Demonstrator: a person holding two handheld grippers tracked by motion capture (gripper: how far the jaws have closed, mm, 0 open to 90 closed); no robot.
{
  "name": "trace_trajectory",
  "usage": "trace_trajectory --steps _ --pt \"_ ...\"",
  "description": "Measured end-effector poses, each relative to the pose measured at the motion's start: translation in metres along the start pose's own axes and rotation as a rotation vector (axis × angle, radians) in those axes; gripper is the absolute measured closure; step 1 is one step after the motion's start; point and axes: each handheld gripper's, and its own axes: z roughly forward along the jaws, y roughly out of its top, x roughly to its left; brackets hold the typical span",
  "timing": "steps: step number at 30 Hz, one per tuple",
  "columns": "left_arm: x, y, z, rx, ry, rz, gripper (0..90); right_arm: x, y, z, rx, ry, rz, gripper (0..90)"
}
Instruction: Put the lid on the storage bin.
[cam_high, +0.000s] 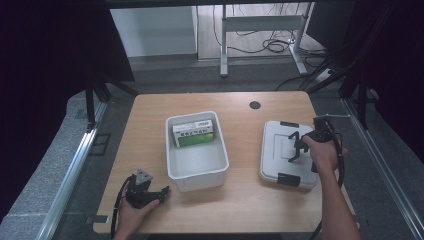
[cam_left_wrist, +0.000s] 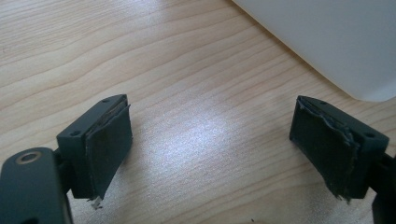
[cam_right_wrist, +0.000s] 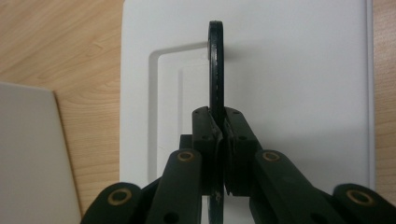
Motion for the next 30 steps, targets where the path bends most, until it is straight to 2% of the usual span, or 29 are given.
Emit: trace_trajectory --steps 9,23,30 --pt "0.000 0.000 0.000 0.000 0.000 -0.001 12.9 0.009 0.001 -0.017 -0.009 0.023 -0.014 84.9" --pt "0.000 0.000 0.000 0.000 0.001 -0.001 13.0 0.029 0.001 -0.047 -0.022 0.052 -0.073 84.8" --pt "0.000 0.000 0.000 0.000 0.001 -0.001 13.0 0.040 0.000 -0.056 -0.030 0.064 -0.098 84.8"
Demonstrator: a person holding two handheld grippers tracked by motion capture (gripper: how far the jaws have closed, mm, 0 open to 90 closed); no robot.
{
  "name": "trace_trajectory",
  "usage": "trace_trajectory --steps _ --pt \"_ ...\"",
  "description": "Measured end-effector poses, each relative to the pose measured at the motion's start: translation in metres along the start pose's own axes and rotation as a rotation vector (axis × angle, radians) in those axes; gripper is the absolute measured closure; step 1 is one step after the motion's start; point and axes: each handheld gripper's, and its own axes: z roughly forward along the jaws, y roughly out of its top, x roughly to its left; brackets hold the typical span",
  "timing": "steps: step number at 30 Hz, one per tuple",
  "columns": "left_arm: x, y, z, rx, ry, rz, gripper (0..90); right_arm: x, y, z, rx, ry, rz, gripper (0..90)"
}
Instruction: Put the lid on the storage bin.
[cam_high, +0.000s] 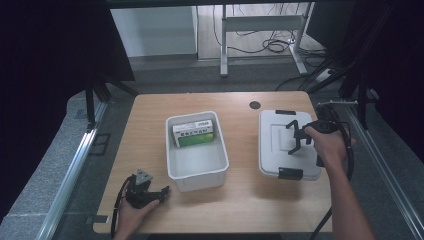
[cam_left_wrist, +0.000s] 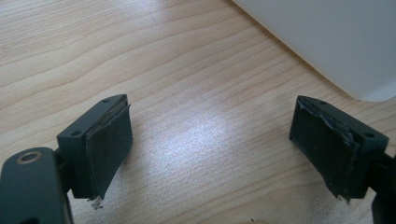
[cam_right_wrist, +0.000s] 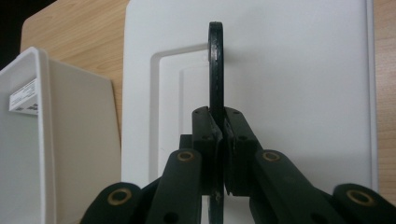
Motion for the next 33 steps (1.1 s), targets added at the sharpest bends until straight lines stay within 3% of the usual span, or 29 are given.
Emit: trace_trajectory --steps 23,33 --pt "0.000 0.000 0.000 -0.002 0.000 0.000 13.0 0.047 0.005 -0.016 -0.008 0.055 -0.075 84.8" --pt "0.000 0.000 0.000 0.000 -0.001 0.001 13.0 0.056 0.005 -0.016 -0.001 0.052 -0.084 84.8"
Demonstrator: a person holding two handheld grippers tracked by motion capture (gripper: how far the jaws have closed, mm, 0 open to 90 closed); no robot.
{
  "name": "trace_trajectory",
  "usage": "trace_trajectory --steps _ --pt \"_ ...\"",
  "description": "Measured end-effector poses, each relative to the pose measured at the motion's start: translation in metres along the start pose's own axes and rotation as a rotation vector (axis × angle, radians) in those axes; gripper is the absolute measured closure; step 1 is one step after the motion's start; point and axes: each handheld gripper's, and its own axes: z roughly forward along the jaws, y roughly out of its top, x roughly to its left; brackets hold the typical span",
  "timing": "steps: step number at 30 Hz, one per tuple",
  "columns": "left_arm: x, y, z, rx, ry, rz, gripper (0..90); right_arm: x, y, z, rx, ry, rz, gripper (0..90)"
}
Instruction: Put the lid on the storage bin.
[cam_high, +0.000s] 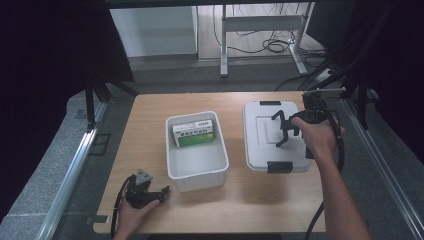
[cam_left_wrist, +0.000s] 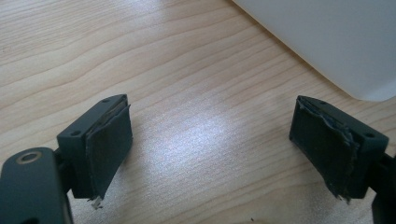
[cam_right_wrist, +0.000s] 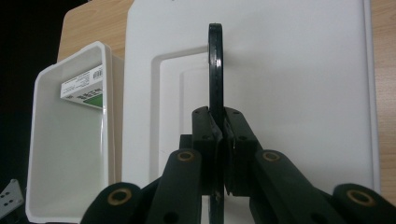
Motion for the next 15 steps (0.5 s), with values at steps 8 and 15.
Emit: trace_trajectory --steps 8,15 --pt "0.000 0.000 0.000 0.000 0.001 0.000 13.0 0.012 0.001 0.003 0.006 0.008 -0.013 84.8" --pt "0.000 0.000 0.000 0.000 0.000 0.000 13.0 0.023 0.002 0.009 0.015 0.027 -0.019 84.8"
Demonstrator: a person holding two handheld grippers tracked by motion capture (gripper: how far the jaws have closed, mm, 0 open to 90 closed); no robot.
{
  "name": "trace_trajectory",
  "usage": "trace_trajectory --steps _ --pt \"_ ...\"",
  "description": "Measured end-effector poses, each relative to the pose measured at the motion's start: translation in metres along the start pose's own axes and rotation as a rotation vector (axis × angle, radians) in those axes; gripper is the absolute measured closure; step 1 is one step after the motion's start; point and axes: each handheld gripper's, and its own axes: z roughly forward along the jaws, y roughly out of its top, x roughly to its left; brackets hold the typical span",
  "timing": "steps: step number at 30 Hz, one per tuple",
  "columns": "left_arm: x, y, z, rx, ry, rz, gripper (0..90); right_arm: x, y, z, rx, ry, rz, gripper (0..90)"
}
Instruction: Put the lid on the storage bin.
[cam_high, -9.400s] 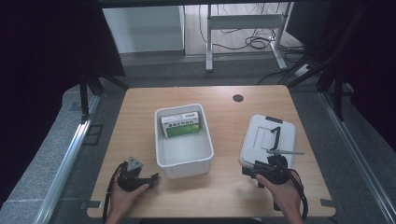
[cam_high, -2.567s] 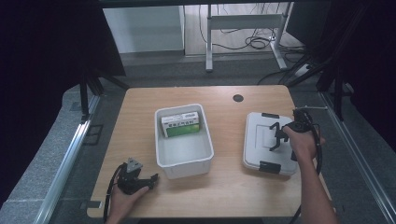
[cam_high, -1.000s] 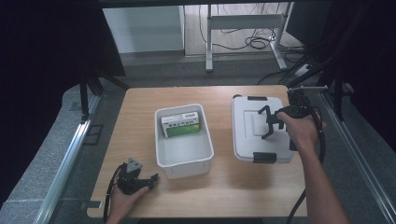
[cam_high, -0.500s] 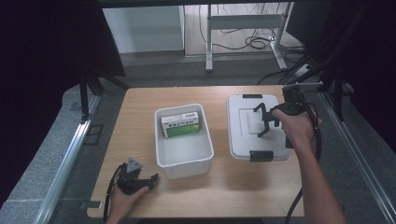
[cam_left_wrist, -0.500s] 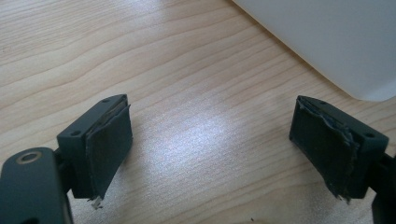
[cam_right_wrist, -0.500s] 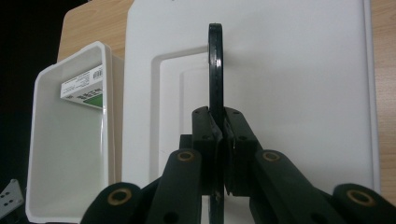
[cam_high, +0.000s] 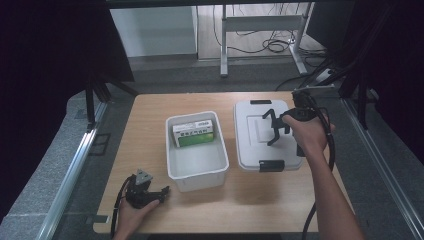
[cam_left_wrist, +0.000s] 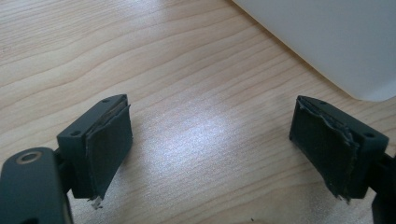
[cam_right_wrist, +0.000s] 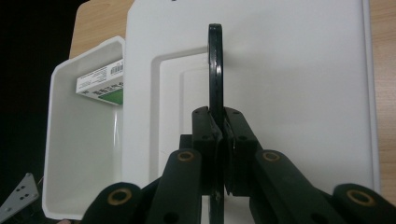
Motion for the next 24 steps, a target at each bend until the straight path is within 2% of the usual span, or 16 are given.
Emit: trace_trajectory --steps 24 --pt "0.000 0.000 0.000 0.002 0.000 0.003 13.0 0.032 0.002 -0.002 0.012 0.037 -0.024 84.8"
